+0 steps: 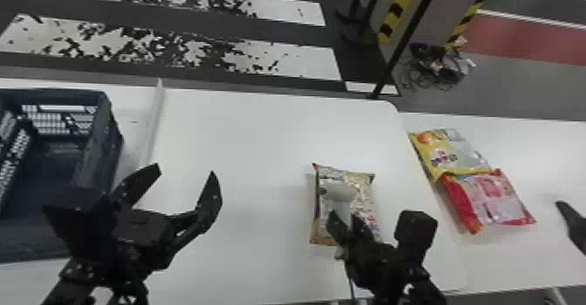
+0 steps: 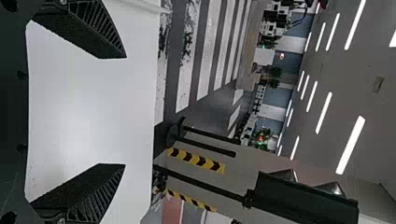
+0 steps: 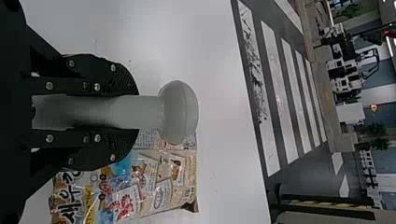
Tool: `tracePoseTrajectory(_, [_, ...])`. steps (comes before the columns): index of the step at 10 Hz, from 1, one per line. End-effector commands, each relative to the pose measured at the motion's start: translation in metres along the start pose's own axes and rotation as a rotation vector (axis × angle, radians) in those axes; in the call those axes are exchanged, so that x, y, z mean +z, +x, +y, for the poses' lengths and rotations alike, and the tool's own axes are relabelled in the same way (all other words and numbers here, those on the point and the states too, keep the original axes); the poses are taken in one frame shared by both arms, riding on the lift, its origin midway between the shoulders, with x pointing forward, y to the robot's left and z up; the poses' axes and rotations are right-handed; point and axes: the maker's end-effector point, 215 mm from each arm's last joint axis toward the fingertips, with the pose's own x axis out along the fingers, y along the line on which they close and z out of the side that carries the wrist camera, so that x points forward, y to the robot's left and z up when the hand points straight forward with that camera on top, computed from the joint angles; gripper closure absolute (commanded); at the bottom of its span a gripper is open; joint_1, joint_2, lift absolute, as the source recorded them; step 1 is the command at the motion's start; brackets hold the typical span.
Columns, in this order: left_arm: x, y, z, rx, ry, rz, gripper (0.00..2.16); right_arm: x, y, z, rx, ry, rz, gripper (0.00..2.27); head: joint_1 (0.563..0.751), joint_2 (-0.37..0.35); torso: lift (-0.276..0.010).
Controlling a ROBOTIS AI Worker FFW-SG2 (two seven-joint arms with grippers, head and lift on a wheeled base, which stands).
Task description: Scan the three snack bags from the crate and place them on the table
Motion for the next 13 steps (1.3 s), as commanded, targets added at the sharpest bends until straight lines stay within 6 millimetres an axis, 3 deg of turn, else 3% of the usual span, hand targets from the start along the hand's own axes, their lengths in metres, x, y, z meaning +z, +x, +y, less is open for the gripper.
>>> tracePoseTrajectory(1, [0.001,0.001,0.000,0.000,0.002,-0.004,0.03,-0.003,0.008,-0.004,-0.007,-0.002,0.000,2.24,0.695,-0.218,-0.062])
tracePoseTrajectory(8, [-0.004,0.006,0.003,0.004,0.002,0.003,0.03,-0.013,0.018,-0.006,-0.008,-0.002,0.011,2.24,0.695,-0.219,-0.062])
tracePoseTrajectory(11, [-0.007,0.007,0.004,-0.003,0.006,0.008,0.03,0.014,0.010,-0.003,0.058,0.022,-0.032,2.24,0.695,-0.212,-0.062])
tracePoseTrajectory(13, [-0.008,0.007,0.007,0.002,0.009,0.010,0.03,0.043,0.003,-0.022,0.047,0.041,-0.080,2.24,0.695,-0.216,-0.062])
